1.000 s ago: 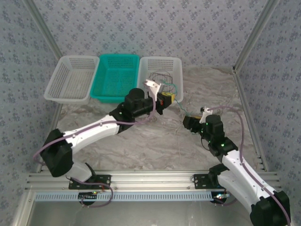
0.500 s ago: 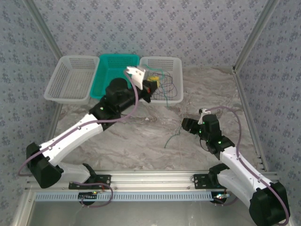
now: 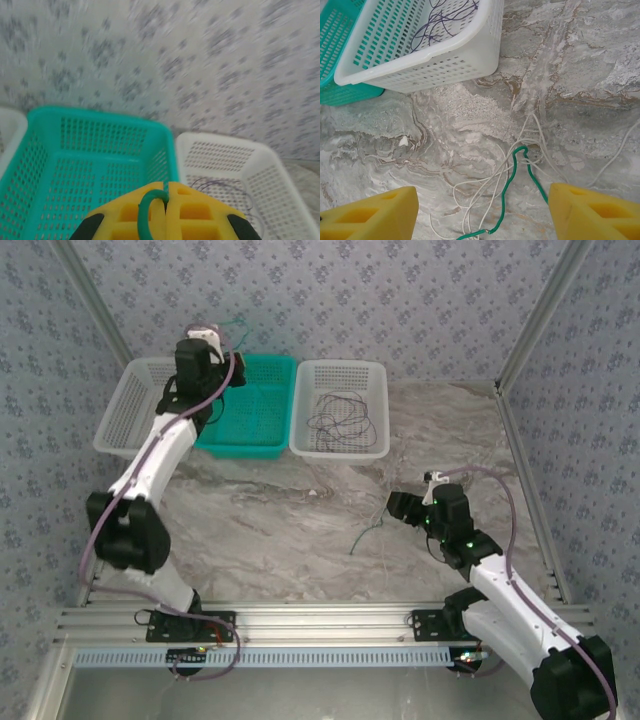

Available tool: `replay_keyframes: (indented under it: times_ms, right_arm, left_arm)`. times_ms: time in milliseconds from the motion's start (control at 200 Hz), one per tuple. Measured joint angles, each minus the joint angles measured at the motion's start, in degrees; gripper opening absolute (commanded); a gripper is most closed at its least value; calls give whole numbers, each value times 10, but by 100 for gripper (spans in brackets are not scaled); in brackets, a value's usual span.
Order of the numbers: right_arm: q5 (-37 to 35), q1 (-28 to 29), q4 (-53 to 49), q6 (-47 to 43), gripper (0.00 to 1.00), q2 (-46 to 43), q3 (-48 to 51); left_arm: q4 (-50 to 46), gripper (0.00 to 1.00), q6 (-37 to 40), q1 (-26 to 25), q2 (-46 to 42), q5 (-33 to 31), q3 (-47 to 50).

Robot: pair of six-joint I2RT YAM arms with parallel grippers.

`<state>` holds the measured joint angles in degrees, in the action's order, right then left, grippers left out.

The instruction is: Untangle the cables

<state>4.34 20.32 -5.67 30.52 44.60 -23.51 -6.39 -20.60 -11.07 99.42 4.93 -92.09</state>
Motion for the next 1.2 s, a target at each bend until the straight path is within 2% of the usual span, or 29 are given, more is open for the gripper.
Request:
replay_keyframes:
  times_ms: [10,45,135,175,210,425,635,735,890,1059,1199]
  right_arm:
    - [0,0,-2,0,71,-1,-1]
    - [1,0,-6,0,71,-4,-3]
    - [2,0,-17,0,71,-17,-6]
    - [2,0,-21,0,71,-23,-7]
    - [2,0,-25,0,71,-29,-7]
    - [0,0,-31,0,71,-44,-7]
    - [-6,0,-37,2,71,-19,-10]
    - [-8,0,-50,12,71,15,-21]
    - [-14,-1,-96,43,71,105,-68]
    - [-7,-1,-148,67,69,235,-153]
    - [6,5,-176,80,69,330,-207]
  left_arm:
    - [-4,0,-2,2,11,1,-5]
    - [-19,11,-10,9,39,5,-21]
    - [-58,47,-22,15,86,8,-42]
    - [-79,56,-26,14,97,6,-49]
    - [-93,60,-28,13,103,4,-52]
    - [-115,60,-33,12,73,2,-48]
    - [-75,60,-31,-12,-77,29,38]
    - [-41,60,-12,-69,-160,44,83]
    - [-1,60,40,-200,-245,58,154]
    - [7,59,102,-338,-240,49,229]
    - [10,59,114,-417,-203,34,296]
